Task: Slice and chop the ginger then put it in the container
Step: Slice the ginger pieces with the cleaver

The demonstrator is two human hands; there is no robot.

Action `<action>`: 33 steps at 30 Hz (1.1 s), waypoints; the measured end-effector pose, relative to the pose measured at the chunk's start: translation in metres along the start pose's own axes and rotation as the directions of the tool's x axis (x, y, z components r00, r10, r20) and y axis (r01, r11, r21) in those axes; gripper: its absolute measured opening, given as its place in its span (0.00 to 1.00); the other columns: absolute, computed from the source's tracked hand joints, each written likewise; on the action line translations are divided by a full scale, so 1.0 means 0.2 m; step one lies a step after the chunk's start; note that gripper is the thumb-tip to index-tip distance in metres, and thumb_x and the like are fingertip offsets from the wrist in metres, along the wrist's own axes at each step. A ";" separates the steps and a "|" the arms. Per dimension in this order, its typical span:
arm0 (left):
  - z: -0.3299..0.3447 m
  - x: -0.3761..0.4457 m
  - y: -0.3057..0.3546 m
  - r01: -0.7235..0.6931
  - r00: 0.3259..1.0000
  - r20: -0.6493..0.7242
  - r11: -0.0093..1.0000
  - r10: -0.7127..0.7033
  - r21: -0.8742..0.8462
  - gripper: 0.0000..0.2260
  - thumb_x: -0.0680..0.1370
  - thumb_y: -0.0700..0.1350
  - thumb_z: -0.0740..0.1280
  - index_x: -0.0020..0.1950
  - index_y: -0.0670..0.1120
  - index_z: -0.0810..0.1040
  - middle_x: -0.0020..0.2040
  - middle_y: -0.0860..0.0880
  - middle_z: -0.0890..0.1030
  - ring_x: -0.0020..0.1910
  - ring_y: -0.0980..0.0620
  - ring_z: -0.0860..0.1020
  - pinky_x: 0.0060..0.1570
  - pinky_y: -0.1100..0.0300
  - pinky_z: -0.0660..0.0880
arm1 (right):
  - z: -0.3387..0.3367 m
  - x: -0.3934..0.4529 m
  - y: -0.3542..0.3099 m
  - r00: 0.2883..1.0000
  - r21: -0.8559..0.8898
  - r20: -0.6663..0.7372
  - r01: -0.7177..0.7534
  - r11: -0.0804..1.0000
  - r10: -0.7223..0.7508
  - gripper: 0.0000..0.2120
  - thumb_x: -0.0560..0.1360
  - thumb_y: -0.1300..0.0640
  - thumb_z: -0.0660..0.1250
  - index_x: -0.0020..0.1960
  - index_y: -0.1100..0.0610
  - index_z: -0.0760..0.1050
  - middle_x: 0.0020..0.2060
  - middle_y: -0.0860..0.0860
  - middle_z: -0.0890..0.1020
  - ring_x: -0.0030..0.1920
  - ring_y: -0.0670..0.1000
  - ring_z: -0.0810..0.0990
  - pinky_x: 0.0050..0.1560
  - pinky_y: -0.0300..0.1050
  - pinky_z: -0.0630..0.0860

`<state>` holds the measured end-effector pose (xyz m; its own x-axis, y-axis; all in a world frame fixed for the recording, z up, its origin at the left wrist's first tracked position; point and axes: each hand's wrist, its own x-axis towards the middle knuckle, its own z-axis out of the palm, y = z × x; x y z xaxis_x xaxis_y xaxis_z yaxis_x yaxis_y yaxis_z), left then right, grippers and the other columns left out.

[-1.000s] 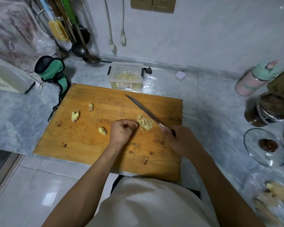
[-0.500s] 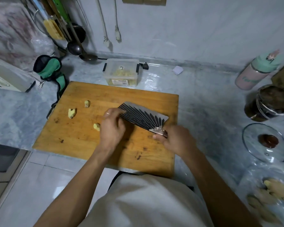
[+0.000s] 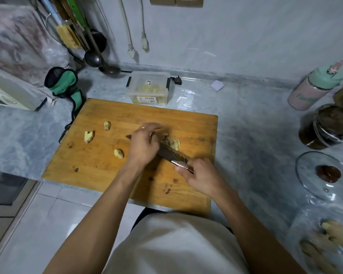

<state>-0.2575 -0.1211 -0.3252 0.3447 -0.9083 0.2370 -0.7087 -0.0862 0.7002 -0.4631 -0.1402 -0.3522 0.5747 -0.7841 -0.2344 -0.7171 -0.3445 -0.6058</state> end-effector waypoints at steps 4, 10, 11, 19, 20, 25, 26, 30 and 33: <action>-0.09 -0.10 -0.05 0.045 0.946 -0.320 0.998 -0.054 -0.037 0.14 0.73 0.32 0.62 0.53 0.42 0.83 0.52 0.49 0.82 0.53 0.55 0.78 0.55 0.70 0.70 | 0.02 0.02 -0.09 0.990 0.421 0.077 -0.140 0.896 0.119 0.28 0.81 0.37 0.58 0.39 0.59 0.76 0.28 0.50 0.77 0.27 0.48 0.74 0.31 0.47 0.70; -0.05 -0.23 -0.18 0.264 0.935 -0.232 0.963 -0.269 -0.053 0.14 0.76 0.34 0.63 0.58 0.43 0.82 0.54 0.48 0.82 0.53 0.55 0.78 0.56 0.58 0.75 | 0.09 0.10 -0.25 0.934 0.719 0.295 -0.356 0.598 0.201 0.24 0.83 0.39 0.57 0.42 0.58 0.75 0.27 0.48 0.73 0.24 0.47 0.69 0.26 0.42 0.66; -0.04 -0.25 -0.19 0.291 0.935 -0.198 0.955 -0.296 -0.053 0.14 0.76 0.34 0.63 0.58 0.43 0.82 0.55 0.48 0.82 0.52 0.55 0.78 0.56 0.59 0.75 | 0.11 0.11 -0.26 0.929 0.714 0.306 -0.370 0.595 0.210 0.24 0.83 0.39 0.57 0.42 0.58 0.75 0.27 0.49 0.73 0.24 0.47 0.69 0.26 0.42 0.67; -0.01 -0.30 -0.22 0.343 0.927 -0.144 0.938 -0.346 -0.045 0.15 0.76 0.33 0.62 0.59 0.44 0.82 0.57 0.45 0.82 0.58 0.48 0.78 0.61 0.56 0.74 | 0.04 0.05 -0.07 0.903 0.715 0.211 -0.403 0.571 0.374 0.26 0.83 0.37 0.55 0.41 0.57 0.75 0.27 0.49 0.73 0.24 0.46 0.70 0.27 0.41 0.68; -0.01 -0.30 -0.22 0.339 0.928 -0.146 0.939 -0.343 -0.052 0.15 0.77 0.33 0.62 0.59 0.44 0.82 0.57 0.46 0.82 0.58 0.49 0.77 0.61 0.56 0.73 | 0.02 0.03 -0.05 0.906 0.718 0.189 -0.390 0.576 0.379 0.26 0.83 0.38 0.55 0.41 0.57 0.75 0.26 0.48 0.73 0.24 0.46 0.70 0.26 0.40 0.68; 0.04 -0.28 -0.20 0.339 0.924 -0.143 0.933 -0.354 -0.121 0.15 0.77 0.34 0.62 0.59 0.44 0.82 0.56 0.49 0.80 0.55 0.56 0.75 0.60 0.64 0.70 | -0.01 0.00 -0.06 0.938 0.653 0.155 -0.333 0.680 0.310 0.25 0.84 0.39 0.54 0.40 0.57 0.73 0.29 0.51 0.71 0.24 0.46 0.69 0.26 0.39 0.67; 0.04 -0.27 -0.20 0.348 0.918 -0.149 0.927 -0.367 -0.140 0.14 0.78 0.34 0.62 0.59 0.44 0.82 0.56 0.49 0.80 0.55 0.56 0.76 0.59 0.65 0.70 | 0.00 0.00 -0.07 0.944 0.633 0.158 -0.322 0.704 0.290 0.26 0.83 0.39 0.54 0.40 0.57 0.73 0.28 0.51 0.72 0.25 0.47 0.70 0.27 0.41 0.68; 0.02 -0.28 -0.20 0.388 0.868 -0.218 0.884 -0.445 -0.259 0.14 0.79 0.33 0.61 0.59 0.44 0.81 0.56 0.49 0.81 0.56 0.55 0.77 0.55 0.74 0.69 | 0.02 0.00 -0.13 0.987 0.319 0.063 -0.161 0.934 0.149 0.26 0.83 0.39 0.56 0.35 0.57 0.71 0.27 0.48 0.73 0.26 0.45 0.73 0.30 0.46 0.69; -0.02 -0.29 -0.20 0.372 0.835 -0.328 0.893 -0.441 -0.254 0.14 0.79 0.34 0.61 0.59 0.43 0.80 0.57 0.49 0.79 0.56 0.56 0.75 0.52 0.80 0.66 | -0.01 -0.01 -0.15 0.999 0.052 0.039 -0.014 0.999 0.012 0.22 0.81 0.38 0.61 0.37 0.54 0.70 0.30 0.47 0.73 0.30 0.45 0.74 0.29 0.44 0.65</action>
<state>-0.2468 -0.0640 -0.3638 0.8025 -0.5864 0.1096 -0.3480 -0.3109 0.8844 -0.4439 -0.1289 -0.3331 0.5811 -0.7673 -0.2714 -0.7036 -0.3060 -0.6413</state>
